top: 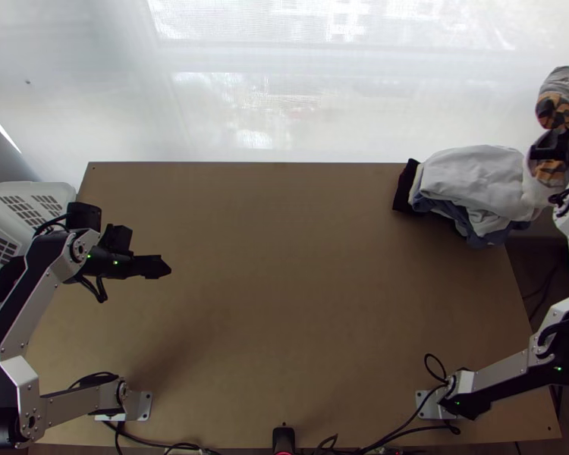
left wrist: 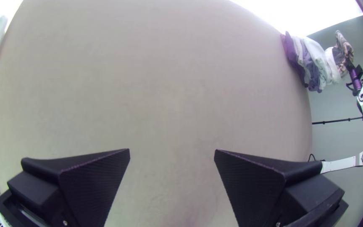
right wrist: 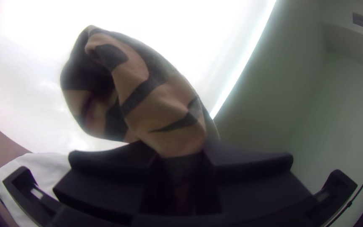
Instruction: Fold the t-shirt
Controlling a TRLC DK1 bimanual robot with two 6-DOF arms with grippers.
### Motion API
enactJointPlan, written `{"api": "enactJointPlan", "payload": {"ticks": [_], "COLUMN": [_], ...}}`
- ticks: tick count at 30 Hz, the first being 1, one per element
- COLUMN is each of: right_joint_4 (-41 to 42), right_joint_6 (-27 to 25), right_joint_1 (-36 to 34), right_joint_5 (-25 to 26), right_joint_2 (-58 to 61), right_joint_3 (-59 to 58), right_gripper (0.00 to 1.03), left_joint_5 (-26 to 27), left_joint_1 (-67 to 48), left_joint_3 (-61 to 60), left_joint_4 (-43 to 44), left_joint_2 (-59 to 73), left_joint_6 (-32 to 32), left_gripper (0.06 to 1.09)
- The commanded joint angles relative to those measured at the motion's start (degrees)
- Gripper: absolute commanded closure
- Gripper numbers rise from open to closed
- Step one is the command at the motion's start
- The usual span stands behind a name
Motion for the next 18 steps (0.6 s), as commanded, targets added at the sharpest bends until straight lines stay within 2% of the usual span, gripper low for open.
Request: {"api": "enactJointPlan", "payload": {"ticks": [1, 13, 18], "right_joint_4": [4.4, 4.7, 6.2], "right_joint_6": [2.0, 3.8, 3.4], "right_joint_1": [7.9, 17.9, 18.3], "right_joint_5": [2.8, 5.2, 5.4], "right_joint_2": [1.9, -0.6, 2.0], "right_joint_3": [-9.2, -18.5, -21.8], "right_gripper": [1.0, 1.0, 1.0], "left_joint_5": [0.1, 0.1, 0.1], "left_joint_1": [2.2, 2.7, 2.6], "left_joint_3": [-1.0, -0.9, -0.9], "left_joint_4": [-0.2, -0.5, -0.2], "left_joint_2": [0.1, 0.6, 0.6], "left_joint_6": [0.8, 1.0, 0.8], "left_gripper": [0.1, 0.1, 0.1]}}
